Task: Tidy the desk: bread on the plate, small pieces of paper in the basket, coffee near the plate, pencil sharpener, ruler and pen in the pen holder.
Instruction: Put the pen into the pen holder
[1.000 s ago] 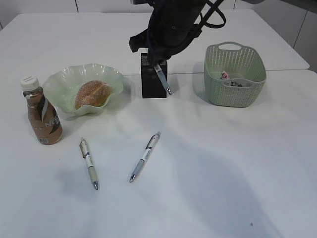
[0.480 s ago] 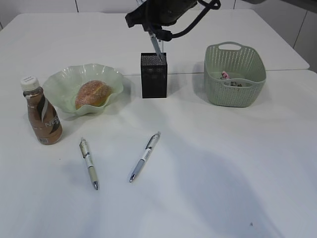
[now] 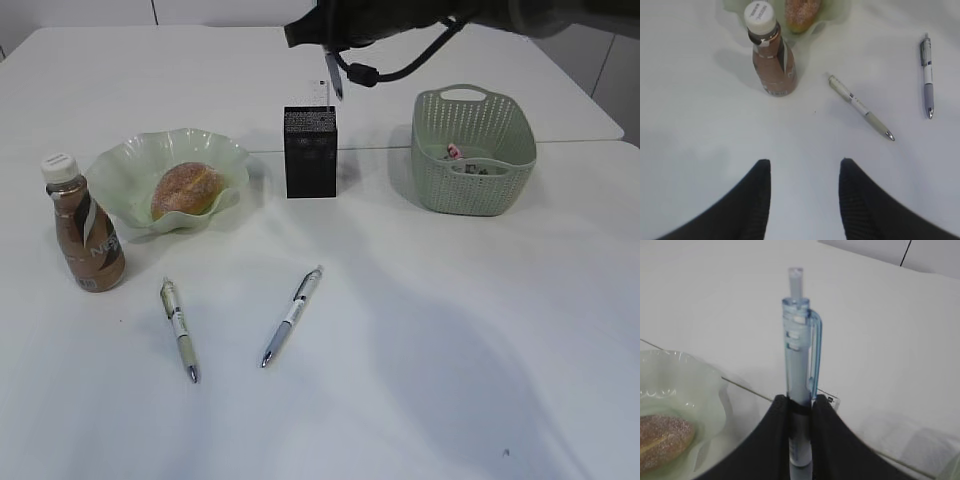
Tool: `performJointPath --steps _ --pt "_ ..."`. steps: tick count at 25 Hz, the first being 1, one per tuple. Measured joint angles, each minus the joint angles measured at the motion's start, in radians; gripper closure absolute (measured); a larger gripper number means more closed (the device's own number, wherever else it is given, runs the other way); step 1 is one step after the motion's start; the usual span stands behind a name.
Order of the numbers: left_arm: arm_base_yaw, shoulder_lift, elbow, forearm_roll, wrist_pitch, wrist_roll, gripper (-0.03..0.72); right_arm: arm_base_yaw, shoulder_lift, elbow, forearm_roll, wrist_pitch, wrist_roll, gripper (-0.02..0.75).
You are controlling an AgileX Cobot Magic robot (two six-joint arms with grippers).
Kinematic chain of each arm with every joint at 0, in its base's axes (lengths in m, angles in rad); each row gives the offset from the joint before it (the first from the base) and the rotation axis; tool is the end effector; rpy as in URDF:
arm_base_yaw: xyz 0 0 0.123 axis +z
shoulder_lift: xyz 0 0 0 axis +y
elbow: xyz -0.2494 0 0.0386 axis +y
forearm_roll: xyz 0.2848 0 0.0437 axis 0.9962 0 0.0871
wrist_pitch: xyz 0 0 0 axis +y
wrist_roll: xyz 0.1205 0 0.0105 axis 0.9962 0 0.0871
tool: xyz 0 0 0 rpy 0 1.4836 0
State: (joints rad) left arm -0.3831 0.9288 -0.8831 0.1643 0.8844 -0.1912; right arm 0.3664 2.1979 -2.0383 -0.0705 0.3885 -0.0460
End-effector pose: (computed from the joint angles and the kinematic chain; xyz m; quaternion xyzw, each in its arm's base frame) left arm 0.2362 -0.0787 0.2874 0.1151 0.9246 -0.0258 0.3623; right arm 0.5371 0.2026 0.2465 -0.1942 0.8272 0.0558 0.5244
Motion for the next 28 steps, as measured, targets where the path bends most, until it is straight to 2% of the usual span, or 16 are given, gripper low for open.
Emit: performJointPath --steps 1,3,9,13,19,28 --pt "0.0 0.003 0.0 0.001 -0.007 0.0 0.377 0.0 0.0 0.0 0.0 0.0 0.0 0.619" --pt "0.0 0.018 0.0 0.002 -0.023 0.0 0.377 -0.002 0.0 0.076 -0.002 -0.14 0.0 0.619" --pt "0.0 0.069 0.0 0.007 -0.036 0.0 0.377 -0.002 0.0 0.191 -0.003 -0.389 0.0 0.62" --pt "0.0 0.091 0.0 0.017 -0.038 0.0 0.377 -0.002 0.007 0.215 -0.003 -0.524 0.0 0.62" --pt "0.0 0.097 0.0 0.022 -0.071 0.0 0.378 -0.004 0.058 0.216 -0.003 -0.592 0.0 0.62" --pt "0.0 0.097 0.0 0.024 -0.09 0.0 0.378 -0.004 0.1 0.218 -0.003 -0.613 0.0 0.62"
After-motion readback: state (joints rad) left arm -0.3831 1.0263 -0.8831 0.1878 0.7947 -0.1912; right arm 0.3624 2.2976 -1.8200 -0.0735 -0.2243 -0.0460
